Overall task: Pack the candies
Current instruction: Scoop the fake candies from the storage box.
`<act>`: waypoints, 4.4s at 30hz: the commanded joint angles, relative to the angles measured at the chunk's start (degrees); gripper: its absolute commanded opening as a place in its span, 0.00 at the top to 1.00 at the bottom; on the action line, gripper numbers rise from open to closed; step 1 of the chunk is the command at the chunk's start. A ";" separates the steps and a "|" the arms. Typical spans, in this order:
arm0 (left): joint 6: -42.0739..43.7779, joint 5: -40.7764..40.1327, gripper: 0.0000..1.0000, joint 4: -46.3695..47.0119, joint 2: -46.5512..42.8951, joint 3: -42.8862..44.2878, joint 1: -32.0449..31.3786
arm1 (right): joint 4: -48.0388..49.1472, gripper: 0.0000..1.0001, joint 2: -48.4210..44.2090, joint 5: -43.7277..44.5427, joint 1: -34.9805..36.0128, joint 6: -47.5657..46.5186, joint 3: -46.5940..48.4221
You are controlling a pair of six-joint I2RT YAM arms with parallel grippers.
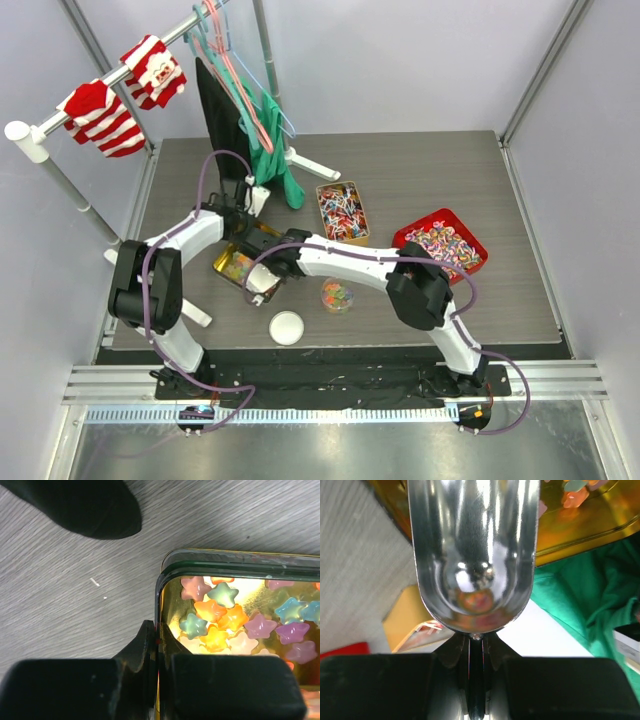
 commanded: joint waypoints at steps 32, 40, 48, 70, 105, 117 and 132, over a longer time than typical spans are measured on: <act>-5.25 -5.58 1.00 1.14 -2.82 3.92 0.46 | -8.72 0.99 17.56 -18.88 3.79 47.89 23.96; -5.25 -5.40 1.00 1.58 -2.20 3.74 1.17 | -8.19 0.99 10.71 -24.62 -1.58 50.19 21.59; -5.25 -5.49 1.00 1.84 -1.94 3.74 1.43 | -3.53 0.99 4.65 -3.81 -2.46 39.21 12.10; -5.33 -4.96 1.00 1.75 -2.20 3.65 1.78 | 8.86 0.99 2.70 22.32 -2.46 10.46 1.89; -5.77 -4.00 1.00 1.58 -3.70 3.57 2.04 | -4.93 0.99 16.42 -4.11 6.24 30.57 15.69; -5.95 -3.82 1.00 1.49 -3.43 3.65 2.31 | -3.98 0.99 12.99 -19.42 0.54 49.29 21.58; -5.86 -3.38 1.00 1.40 -2.20 3.74 2.31 | 7.10 0.99 3.76 -19.43 -8.61 51.60 11.91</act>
